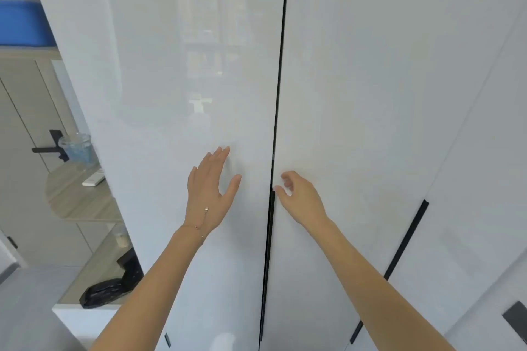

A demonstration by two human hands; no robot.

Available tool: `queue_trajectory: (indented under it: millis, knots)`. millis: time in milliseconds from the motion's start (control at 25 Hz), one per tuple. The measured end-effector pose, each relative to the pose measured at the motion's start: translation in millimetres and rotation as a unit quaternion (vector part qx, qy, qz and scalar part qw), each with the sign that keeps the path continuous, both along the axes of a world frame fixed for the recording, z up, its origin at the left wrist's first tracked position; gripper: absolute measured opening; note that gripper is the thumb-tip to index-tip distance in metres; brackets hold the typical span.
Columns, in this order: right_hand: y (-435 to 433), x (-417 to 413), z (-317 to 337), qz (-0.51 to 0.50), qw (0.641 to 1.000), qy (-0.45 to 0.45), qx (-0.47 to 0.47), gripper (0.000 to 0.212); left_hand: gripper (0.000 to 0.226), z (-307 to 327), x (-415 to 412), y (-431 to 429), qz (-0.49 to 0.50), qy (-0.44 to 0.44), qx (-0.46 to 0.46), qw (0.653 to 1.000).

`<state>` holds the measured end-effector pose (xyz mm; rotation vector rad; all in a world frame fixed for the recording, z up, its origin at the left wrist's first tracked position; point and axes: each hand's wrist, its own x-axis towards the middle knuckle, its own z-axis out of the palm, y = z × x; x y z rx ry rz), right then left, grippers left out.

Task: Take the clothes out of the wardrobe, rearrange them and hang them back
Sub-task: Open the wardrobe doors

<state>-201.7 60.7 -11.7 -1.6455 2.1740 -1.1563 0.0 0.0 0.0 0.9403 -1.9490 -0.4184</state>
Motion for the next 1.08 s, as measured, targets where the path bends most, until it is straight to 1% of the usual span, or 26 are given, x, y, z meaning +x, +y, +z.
queue_trajectory:
  millis: [160, 280, 360, 520, 680, 800, 960, 1080]
  knots:
    - [-13.4, 12.2, -25.1, -0.018, 0.998, -0.021, 0.05, 0.027, 0.059, -10.4, -1.9, -6.7, 0.009, -0.031, 0.003, 0.999]
    - [-19.9, 22.1, -32.8, -0.036, 0.997, -0.062, 0.022, 0.02, 0.059, -16.4, 3.2, -9.7, 0.002, -0.032, 0.003, 0.999]
    - [-18.4, 26.8, -32.9, -0.053, 0.996, -0.072, 0.006, 0.014, 0.058, -19.8, 8.8, -8.5, -0.008, -0.032, 0.014, 0.999]
    - [-1.3, 38.2, -31.1, -0.091, 0.993, -0.076, 0.001, 0.022, 0.054, -30.4, 16.4, 8.7, -0.04, -0.034, 0.038, 0.998]
    - [39.0, 52.3, -38.0, -0.117, 0.989, -0.085, -0.004, 0.025, 0.054, -37.0, 19.6, 29.4, -0.072, -0.038, 0.036, 0.996]
    - [85.3, 58.6, -45.6, -0.139, 0.988, -0.066, -0.015, 0.026, 0.053, -39.1, 15.1, 50.5, -0.099, -0.036, 0.04, 0.994]
    - [154.5, 55.8, -55.3, -0.162, 0.985, -0.043, -0.026, 0.025, 0.053, -43.6, -1.0, 93.0, -0.139, -0.044, 0.043, 0.988]
    - [197.7, 51.0, -58.2, -0.175, 0.983, -0.046, -0.039, 0.025, 0.052, -43.3, -19.8, 132.6, -0.157, -0.056, 0.036, 0.985]
